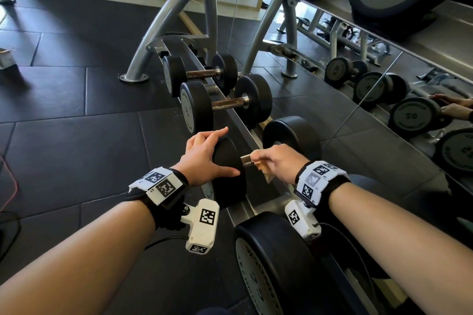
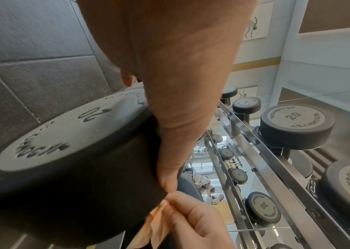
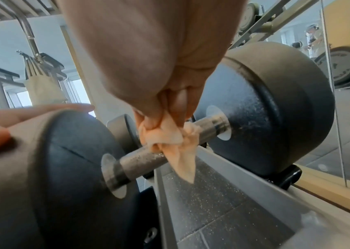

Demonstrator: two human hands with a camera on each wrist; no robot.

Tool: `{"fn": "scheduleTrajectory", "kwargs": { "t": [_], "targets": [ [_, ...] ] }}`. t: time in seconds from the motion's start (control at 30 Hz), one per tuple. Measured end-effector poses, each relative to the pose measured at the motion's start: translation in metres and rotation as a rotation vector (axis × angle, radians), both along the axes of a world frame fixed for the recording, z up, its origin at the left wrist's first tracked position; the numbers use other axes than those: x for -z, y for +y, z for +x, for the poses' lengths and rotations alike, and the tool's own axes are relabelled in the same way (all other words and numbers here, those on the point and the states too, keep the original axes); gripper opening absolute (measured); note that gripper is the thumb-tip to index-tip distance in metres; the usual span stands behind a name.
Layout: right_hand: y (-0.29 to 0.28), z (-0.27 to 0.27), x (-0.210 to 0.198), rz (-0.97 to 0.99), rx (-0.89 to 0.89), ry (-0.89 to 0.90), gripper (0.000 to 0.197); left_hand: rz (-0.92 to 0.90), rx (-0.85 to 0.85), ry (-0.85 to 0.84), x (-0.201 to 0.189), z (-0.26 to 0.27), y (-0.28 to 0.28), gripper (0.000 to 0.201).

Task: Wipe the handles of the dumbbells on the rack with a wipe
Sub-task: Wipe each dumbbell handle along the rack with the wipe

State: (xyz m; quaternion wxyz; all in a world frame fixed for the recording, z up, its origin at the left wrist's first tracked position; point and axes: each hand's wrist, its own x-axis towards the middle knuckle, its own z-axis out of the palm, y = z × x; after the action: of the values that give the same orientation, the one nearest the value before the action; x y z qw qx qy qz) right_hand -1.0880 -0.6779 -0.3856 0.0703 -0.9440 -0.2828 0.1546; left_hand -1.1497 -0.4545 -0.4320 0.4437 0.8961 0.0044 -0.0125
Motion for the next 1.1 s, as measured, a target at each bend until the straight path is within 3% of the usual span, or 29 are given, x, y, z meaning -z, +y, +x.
{"fn": "scheduleTrajectory", "kwargs": {
  "t": [0.07, 0.2, 0.37, 0.5, 0.8, 1.0, 1.1],
  "targets": [
    [-0.001, 0.006, -0.004, 0.005, 0.030, 0.007, 0.031, 0.008, -0.003, 0.015, -0.002, -0.001, 0.000, 0.108],
    [-0.003, 0.017, -0.005, -0.180, 0.084, -0.159, 0.018, 0.006, 0.001, 0.044, -0.006, -0.001, 0.000, 0.109],
    [0.003, 0.008, 0.004, -0.098, 0.007, -0.116, 0.019, 0.007, -0.009, 0.055, -0.008, -0.002, 0.000, 0.110],
    [-0.001, 0.006, 0.001, 0.187, 0.041, 0.115, 0.023, 0.007, -0.011, 0.075, -0.011, -0.003, -0.001, 0.109],
    [-0.021, -0.002, 0.001, 0.789, 0.629, 0.493, 0.030, 0.051, -0.028, 0.107, -0.019, -0.006, -0.003, 0.107],
    [-0.025, -0.002, 0.000, 1.043, 0.849, 0.728, 0.038, 0.301, 0.011, 0.040, -0.012, -0.004, 0.005, 0.100],
    [-0.030, 0.001, -0.002, 1.124, 0.928, 0.844, 0.040, 0.327, 0.027, -0.002, -0.014, 0.005, 0.011, 0.094]
  ]
}}
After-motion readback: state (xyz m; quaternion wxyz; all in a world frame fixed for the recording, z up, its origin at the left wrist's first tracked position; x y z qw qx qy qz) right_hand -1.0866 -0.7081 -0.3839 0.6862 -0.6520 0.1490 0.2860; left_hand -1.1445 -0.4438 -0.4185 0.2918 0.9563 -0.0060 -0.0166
